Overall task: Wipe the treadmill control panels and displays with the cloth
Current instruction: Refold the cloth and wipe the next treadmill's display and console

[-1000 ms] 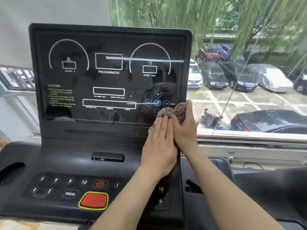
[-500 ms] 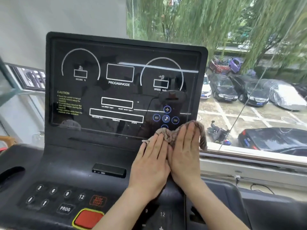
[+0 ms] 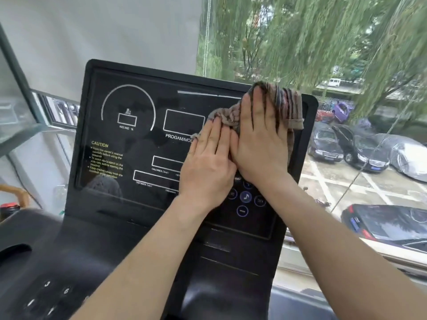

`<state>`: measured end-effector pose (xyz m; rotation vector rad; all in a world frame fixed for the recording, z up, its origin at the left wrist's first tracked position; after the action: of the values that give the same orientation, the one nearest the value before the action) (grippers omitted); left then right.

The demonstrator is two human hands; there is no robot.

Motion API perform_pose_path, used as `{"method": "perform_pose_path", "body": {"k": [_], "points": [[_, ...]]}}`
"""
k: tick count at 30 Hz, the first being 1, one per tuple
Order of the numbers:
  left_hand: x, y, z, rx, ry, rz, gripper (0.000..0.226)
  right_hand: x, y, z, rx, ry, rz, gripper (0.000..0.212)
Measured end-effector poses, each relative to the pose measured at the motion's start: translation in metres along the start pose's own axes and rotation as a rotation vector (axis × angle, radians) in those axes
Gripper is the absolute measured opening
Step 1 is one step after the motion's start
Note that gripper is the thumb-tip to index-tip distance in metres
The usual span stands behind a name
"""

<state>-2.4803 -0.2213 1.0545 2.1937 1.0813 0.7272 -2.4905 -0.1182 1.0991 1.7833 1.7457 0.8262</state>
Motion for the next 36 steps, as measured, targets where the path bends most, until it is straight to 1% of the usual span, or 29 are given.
{"method": "perform_pose_path", "body": {"k": [4,8,10,14,17,22,25,28,30,34,36], "points": [[0.005,-0.020,0.080,-0.165,-0.011,0.014,0.068,-0.016,-0.023,0.082,-0.071,0.108,-0.027,0.062],[0.003,-0.038,0.151,-0.290,-0.022,0.001,0.068,-0.023,-0.047,0.161,-0.174,0.119,-0.113,0.066],[0.002,-0.038,0.168,-0.342,-0.026,-0.007,0.066,-0.027,-0.052,0.180,-0.223,0.128,-0.127,0.066],[-0.008,-0.024,0.181,-0.381,-0.035,0.009,0.061,-0.040,-0.056,0.200,-0.306,0.121,-0.150,0.063],[-0.028,-0.009,0.181,-0.323,-0.037,0.060,0.059,-0.059,-0.059,0.205,-0.347,0.094,-0.188,0.064],[-0.092,0.013,0.175,-0.235,0.066,0.041,0.052,-0.117,-0.070,0.197,-0.354,0.163,-0.275,0.063],[-0.140,0.025,0.175,-0.160,0.135,0.005,0.051,-0.158,-0.080,0.180,-0.357,0.245,-0.317,0.062],[-0.183,0.040,0.170,-0.081,0.223,-0.003,0.050,-0.202,-0.087,0.147,-0.333,0.375,-0.224,0.061],[-0.210,0.051,0.167,-0.053,0.311,0.016,0.049,-0.233,-0.096,0.121,-0.342,0.457,-0.153,0.060],[-0.254,0.063,0.171,-0.072,0.615,0.068,0.042,-0.295,-0.119,0.079,-0.349,0.551,-0.038,0.061],[-0.268,0.063,0.173,-0.062,0.696,0.112,0.037,-0.314,-0.122,0.068,-0.343,0.589,0.002,0.062]]}}
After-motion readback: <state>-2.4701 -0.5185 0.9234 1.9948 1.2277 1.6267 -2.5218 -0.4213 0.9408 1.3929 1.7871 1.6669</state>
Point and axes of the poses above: each hand's wrist, its own z-axis away from the middle knuckle, its own y-axis out of the back of the hand, x = y × z, the point moved 6 cm from there along -z, towards the middle knuckle
